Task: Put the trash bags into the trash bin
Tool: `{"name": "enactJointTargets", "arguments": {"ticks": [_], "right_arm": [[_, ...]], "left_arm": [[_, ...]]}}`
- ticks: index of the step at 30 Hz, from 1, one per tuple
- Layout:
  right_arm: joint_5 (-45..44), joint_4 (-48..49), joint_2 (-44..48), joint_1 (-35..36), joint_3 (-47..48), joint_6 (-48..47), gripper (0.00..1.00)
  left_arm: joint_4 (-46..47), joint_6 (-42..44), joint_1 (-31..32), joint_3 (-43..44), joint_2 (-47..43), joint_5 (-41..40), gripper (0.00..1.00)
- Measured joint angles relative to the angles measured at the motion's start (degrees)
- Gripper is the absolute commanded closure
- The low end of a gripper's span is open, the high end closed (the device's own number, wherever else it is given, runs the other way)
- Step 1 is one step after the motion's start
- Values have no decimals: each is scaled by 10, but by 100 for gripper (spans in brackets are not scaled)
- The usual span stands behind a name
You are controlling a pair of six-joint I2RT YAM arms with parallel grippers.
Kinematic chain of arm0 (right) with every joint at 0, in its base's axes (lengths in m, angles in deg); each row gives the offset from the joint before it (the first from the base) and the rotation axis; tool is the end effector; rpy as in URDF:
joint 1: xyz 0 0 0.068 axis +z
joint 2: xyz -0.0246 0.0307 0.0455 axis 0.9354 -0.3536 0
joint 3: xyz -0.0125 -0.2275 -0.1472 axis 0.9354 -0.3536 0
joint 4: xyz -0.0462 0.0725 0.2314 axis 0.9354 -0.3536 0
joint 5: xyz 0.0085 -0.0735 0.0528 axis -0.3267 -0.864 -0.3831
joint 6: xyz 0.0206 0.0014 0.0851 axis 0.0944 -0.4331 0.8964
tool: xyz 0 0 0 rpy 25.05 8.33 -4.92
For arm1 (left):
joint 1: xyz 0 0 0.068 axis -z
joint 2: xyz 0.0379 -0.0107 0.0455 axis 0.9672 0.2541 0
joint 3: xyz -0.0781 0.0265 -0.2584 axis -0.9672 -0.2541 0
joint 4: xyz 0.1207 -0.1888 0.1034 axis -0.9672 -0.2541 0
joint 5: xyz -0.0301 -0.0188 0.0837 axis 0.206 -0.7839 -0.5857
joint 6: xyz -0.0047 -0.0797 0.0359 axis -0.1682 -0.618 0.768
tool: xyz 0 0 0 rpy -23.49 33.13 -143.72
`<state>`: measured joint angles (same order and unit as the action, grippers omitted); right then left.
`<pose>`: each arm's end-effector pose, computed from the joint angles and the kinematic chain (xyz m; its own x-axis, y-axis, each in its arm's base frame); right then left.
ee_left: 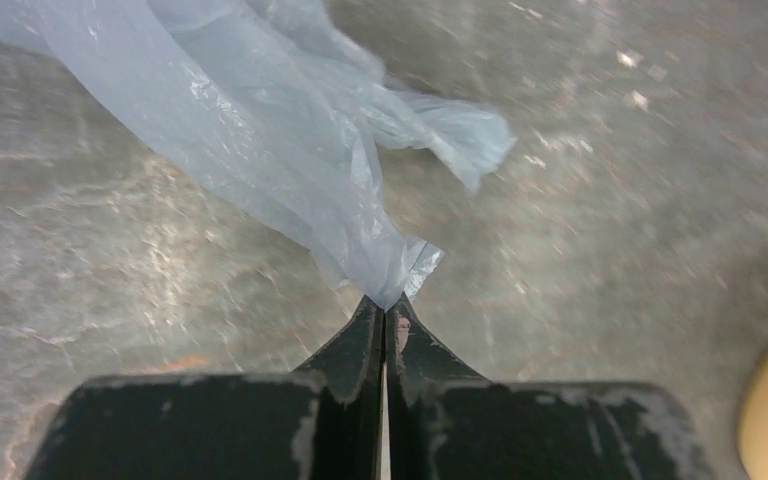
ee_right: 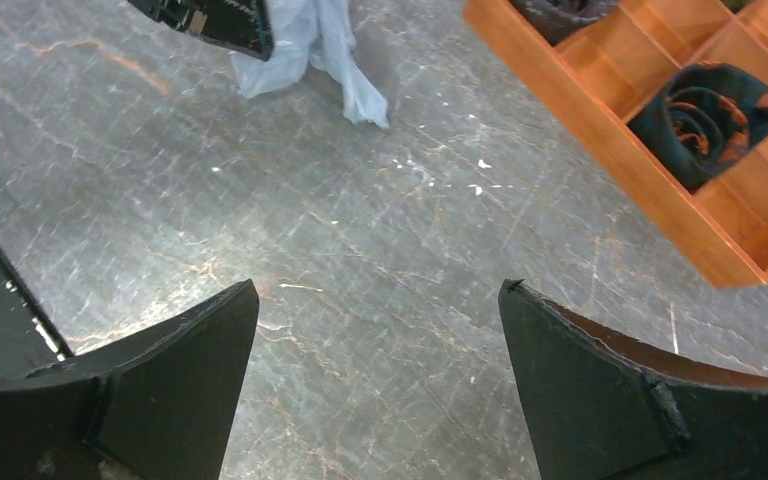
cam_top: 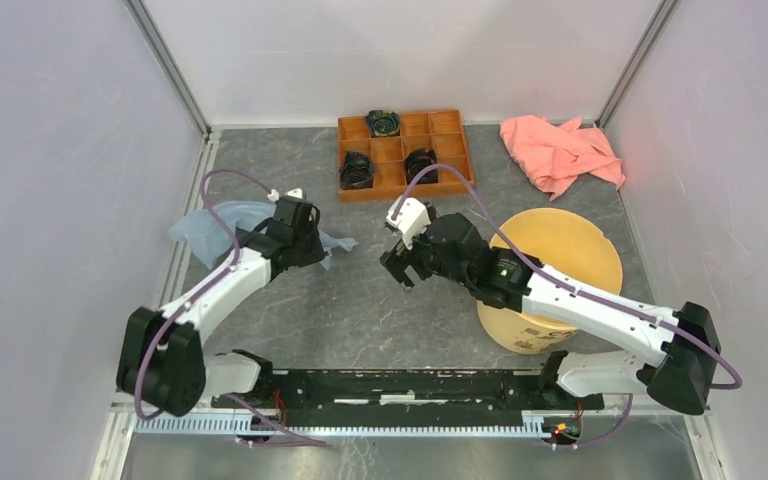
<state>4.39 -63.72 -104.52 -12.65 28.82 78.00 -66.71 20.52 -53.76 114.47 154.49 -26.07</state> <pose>0.1775 0.2461 0.2999 -0.2376 -0.3879 -0.8906 -0.7456 0.6604 -0.0887 0.2561 -0.0902 0.1884 -0.7727 -0.3031 -0.5577 -0.1824 0.9476 -0.2622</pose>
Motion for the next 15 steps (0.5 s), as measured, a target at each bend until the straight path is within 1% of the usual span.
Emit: {"name": "enactJointTargets", "arguments": {"ticks": [3,6,8,10,15], "right_arm": [[5,2,-9,12,0,-4,2],[6,14,-29,14,-2,0,2],[10,26,-52,13,-2,1,5],[16,37,-84,14,-2,6,9],[31,57,-175,13,1,30,8]], "left_arm": [[-25,8,12,0,-59,47,98],[-47,9,31,-9,-139,97,98],[-64,6,43,-19,-187,122,98],[-82,0,49,-25,-220,134,98],[-136,-10,52,-19,-276,124,98]]}}
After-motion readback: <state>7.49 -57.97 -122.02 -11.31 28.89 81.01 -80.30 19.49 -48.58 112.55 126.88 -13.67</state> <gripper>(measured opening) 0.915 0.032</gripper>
